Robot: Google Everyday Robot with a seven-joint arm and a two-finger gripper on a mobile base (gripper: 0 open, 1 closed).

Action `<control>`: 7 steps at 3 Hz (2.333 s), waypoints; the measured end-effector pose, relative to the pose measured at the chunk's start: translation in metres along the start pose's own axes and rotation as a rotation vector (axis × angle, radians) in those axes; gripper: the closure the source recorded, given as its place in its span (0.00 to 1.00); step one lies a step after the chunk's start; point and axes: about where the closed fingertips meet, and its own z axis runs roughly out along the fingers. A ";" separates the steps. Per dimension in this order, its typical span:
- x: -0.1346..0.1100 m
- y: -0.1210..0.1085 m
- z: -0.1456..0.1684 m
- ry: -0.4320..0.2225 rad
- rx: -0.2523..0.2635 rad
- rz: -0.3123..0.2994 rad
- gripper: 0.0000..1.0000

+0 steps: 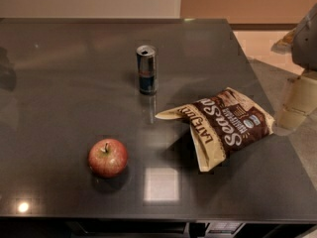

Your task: Knock redbull can over

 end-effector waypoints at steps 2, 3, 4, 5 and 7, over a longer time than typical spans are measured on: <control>-0.016 -0.022 -0.005 -0.079 0.035 0.010 0.00; -0.044 -0.055 -0.002 -0.164 0.063 0.007 0.00; -0.076 -0.090 0.013 -0.252 0.066 0.011 0.00; -0.115 -0.116 0.046 -0.336 0.032 0.010 0.00; -0.194 -0.147 0.105 -0.456 -0.050 -0.012 0.00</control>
Offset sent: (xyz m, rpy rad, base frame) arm 0.0632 0.0224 0.0347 0.1899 -0.1212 0.0109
